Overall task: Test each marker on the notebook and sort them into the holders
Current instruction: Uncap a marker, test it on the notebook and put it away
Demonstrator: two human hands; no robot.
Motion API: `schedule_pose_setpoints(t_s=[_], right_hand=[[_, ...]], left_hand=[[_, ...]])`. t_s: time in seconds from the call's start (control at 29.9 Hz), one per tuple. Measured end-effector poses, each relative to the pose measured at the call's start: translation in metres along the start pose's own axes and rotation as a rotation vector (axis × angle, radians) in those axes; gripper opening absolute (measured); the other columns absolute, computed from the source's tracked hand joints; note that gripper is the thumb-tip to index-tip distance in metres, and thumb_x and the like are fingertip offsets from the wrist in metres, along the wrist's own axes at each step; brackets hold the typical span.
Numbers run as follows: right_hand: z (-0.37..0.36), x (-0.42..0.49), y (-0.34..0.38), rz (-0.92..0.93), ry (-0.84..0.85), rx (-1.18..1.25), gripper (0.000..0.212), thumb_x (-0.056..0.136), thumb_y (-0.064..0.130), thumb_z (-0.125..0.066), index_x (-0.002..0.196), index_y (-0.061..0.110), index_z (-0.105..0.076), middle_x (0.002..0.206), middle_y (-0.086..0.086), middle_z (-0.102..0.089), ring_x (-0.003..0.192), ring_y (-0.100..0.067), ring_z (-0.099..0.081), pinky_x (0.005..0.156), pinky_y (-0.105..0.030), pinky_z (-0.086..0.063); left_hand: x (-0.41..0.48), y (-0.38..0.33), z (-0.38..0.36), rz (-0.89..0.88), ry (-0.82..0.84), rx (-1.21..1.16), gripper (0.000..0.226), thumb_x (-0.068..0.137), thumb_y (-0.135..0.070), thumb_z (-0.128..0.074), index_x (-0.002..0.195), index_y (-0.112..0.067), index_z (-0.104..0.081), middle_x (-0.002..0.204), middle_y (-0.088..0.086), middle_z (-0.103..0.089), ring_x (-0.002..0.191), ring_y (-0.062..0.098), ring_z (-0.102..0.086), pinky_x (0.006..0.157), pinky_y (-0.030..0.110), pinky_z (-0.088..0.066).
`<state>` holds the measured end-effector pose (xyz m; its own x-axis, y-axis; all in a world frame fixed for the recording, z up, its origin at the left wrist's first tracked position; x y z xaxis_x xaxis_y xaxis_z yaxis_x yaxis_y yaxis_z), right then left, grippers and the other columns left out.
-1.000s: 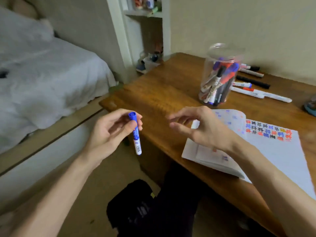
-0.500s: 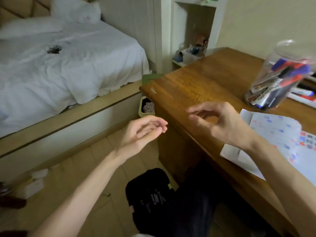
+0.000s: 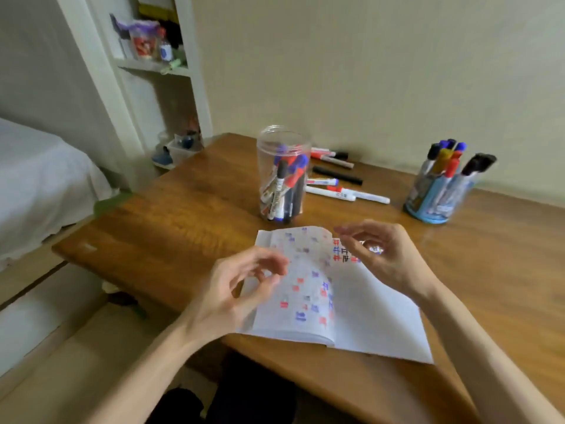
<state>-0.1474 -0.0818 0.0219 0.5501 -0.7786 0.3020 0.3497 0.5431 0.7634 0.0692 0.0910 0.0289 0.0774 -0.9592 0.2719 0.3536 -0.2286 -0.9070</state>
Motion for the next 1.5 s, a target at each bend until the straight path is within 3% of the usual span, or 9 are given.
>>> schedule_pose_setpoints(t_s=[0.1,0.2,0.27,0.33,0.54,0.87,1.14,1.34,1.5], right_hand=[[0.035,-0.014,-0.028,-0.061,-0.045,-0.057,0.020,0.097,0.027,-0.074,0.116,0.027,-0.079,0.104,0.014,-0.078,0.093,-0.007,-0.074,0.079,-0.033,-0.064],[0.060,-0.026,-0.052,-0.100,-0.092,-0.101,0.023,0.097,0.029,-0.073,0.119,0.027,-0.077,0.107,0.012,-0.077,0.095,-0.005,-0.072,0.075,-0.026,-0.063],[0.070,-0.032,-0.065,-0.143,-0.166,-0.106,0.022,0.096,0.029,-0.073,0.118,0.027,-0.077,0.108,0.008,-0.077,0.093,-0.003,-0.071,0.073,-0.021,-0.061],[0.077,-0.034,-0.072,-0.182,-0.238,-0.097,0.022,0.096,0.028,-0.073,0.118,0.025,-0.078,0.106,0.008,-0.076,0.089,0.000,-0.070,0.071,-0.018,-0.059],[0.080,-0.034,-0.072,-0.186,-0.320,-0.046,0.026,0.096,0.037,-0.071,0.120,0.029,-0.075,0.104,0.013,-0.073,0.093,-0.004,-0.069,0.076,-0.024,-0.063],[0.072,-0.030,-0.074,-0.171,-0.265,-0.118,0.052,0.091,0.057,-0.066,0.135,0.029,-0.067,0.123,0.018,-0.063,0.112,0.004,-0.061,0.086,-0.020,-0.060],[0.073,-0.033,-0.096,-0.214,-0.180,-0.232,0.059,0.088,0.075,-0.057,0.140,0.047,-0.056,0.141,0.024,-0.051,0.128,-0.006,-0.056,0.097,-0.033,-0.060],[0.072,-0.033,-0.094,-0.213,-0.193,-0.241,0.065,0.085,0.081,-0.050,0.141,0.047,-0.056,0.139,0.027,-0.048,0.128,0.000,-0.051,0.102,-0.030,-0.055],[0.073,-0.034,-0.093,-0.207,-0.166,-0.274,0.061,0.088,0.076,-0.052,0.142,0.048,-0.054,0.132,0.034,-0.042,0.126,0.011,-0.043,0.106,-0.023,-0.048]], left_hand=[[0.037,-0.006,-0.040,-0.031,0.059,-0.042,0.023,0.095,-0.026,-0.066,0.117,-0.021,-0.069,0.116,-0.009,-0.071,0.118,0.019,-0.065,0.094,0.024,-0.054],[0.081,-0.005,-0.079,-0.011,0.104,0.076,0.027,0.099,-0.039,-0.063,0.125,-0.034,-0.062,0.122,-0.024,-0.066,0.122,-0.004,-0.057,0.091,0.007,-0.047],[0.112,-0.004,-0.101,0.006,0.107,0.209,0.031,0.102,-0.043,-0.059,0.133,-0.038,-0.056,0.131,-0.028,-0.060,0.116,-0.014,-0.054,0.093,0.007,-0.044],[0.146,-0.001,-0.119,0.022,0.077,0.296,0.040,0.103,-0.045,-0.055,0.142,-0.037,-0.050,0.143,-0.022,-0.053,0.117,-0.011,-0.047,0.098,0.020,-0.044],[0.248,0.033,-0.144,0.107,-0.058,0.291,0.061,0.099,-0.067,-0.045,0.154,-0.042,-0.035,0.164,-0.009,-0.031,0.150,0.016,-0.031,0.118,0.047,-0.035],[0.343,0.110,-0.118,0.072,-0.233,0.810,0.070,0.100,-0.072,-0.023,0.151,-0.031,-0.046,0.158,0.002,-0.044,0.149,0.025,-0.032,0.123,0.055,-0.021],[0.394,0.130,-0.127,0.235,-0.096,1.002,0.086,0.092,-0.083,-0.005,0.163,-0.037,-0.015,0.173,0.005,-0.003,0.158,0.035,0.007,0.122,0.061,0.014],[0.417,0.139,-0.121,0.282,-0.067,1.031,0.091,0.088,-0.087,-0.002,0.164,-0.037,-0.008,0.173,0.006,0.000,0.157,0.035,0.011,0.120,0.064,0.016],[0.430,0.145,-0.117,0.310,-0.011,1.056,0.091,0.093,-0.083,-0.009,0.164,-0.028,-0.016,0.172,0.006,-0.009,0.158,0.034,0.006,0.121,0.064,0.013]])
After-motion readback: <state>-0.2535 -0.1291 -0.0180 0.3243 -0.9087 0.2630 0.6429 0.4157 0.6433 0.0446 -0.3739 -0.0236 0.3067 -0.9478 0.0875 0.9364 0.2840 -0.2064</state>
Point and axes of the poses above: each hand's wrist, its own x-axis towards the middle knuckle, its own z-axis out of the back of the hand, y = z × x, the point moved 4 cm from there along x, towards the middle knuckle
